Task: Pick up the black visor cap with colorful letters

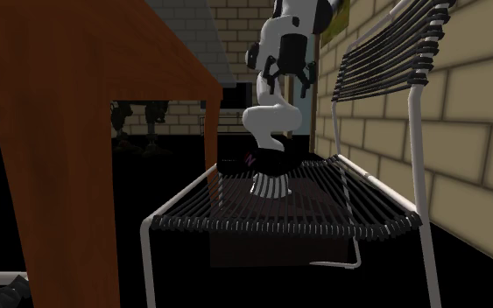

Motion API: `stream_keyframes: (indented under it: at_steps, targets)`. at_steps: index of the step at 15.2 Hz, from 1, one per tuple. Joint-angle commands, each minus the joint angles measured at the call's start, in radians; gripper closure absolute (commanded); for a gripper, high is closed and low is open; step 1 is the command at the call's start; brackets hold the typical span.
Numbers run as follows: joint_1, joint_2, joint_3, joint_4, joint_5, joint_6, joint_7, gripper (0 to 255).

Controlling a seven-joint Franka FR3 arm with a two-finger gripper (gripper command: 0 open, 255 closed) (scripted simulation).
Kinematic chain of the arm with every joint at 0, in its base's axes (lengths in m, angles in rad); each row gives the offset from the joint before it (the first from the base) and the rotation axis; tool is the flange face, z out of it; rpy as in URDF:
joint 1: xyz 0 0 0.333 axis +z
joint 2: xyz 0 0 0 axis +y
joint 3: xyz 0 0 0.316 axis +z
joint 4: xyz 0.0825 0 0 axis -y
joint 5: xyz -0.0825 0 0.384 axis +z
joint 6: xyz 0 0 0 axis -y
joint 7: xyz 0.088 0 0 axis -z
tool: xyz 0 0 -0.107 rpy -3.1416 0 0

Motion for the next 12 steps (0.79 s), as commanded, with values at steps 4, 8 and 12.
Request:
stream_keyframes:
  at_steps: [4, 8, 12]
  targets:
    - [-0.026, 0.045, 0.010, -0.051, -0.073, 0.093, -0.001, 0]
    - [-0.070, 0.122, 0.021, -0.104, -0.182, 0.219, 0.013, 0]
    - [-0.126, 0.220, 0.031, -0.134, -0.307, 0.344, 0.047, 0]
